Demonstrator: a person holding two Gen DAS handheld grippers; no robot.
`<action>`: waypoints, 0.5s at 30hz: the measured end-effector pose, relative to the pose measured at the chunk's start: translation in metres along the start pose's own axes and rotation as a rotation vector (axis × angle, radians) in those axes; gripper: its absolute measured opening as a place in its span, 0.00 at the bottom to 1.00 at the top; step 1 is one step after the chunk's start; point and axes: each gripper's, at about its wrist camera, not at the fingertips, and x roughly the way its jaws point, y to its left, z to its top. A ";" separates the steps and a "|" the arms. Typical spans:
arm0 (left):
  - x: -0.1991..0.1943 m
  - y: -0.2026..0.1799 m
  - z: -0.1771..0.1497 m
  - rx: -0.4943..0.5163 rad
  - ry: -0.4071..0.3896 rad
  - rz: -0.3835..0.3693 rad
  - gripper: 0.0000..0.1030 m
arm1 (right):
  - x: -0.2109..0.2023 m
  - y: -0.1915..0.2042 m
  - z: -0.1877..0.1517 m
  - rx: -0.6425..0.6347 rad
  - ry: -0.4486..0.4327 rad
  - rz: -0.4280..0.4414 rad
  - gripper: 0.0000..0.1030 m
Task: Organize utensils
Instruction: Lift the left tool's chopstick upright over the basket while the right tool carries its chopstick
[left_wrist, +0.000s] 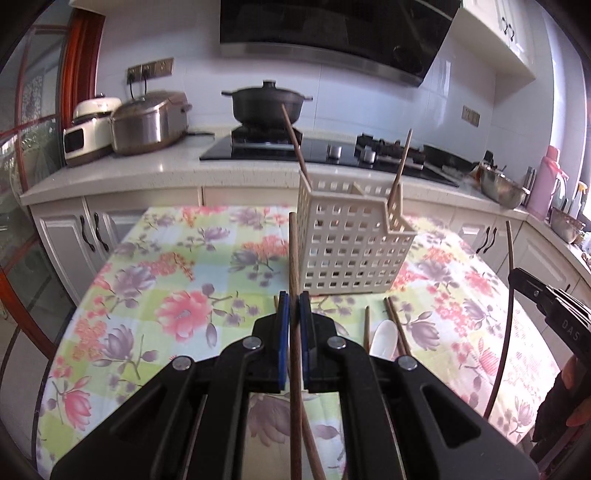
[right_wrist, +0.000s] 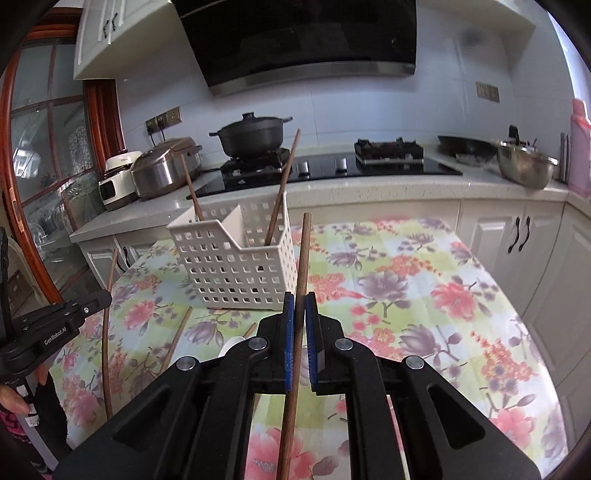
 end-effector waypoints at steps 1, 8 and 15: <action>-0.004 0.000 0.000 -0.001 -0.010 0.000 0.05 | -0.004 0.001 0.001 -0.003 -0.008 0.002 0.08; -0.040 -0.005 0.003 0.021 -0.097 0.011 0.05 | -0.033 0.009 0.004 -0.030 -0.065 0.007 0.08; -0.057 -0.011 0.003 0.031 -0.135 0.010 0.05 | -0.046 0.012 0.008 -0.037 -0.095 0.005 0.08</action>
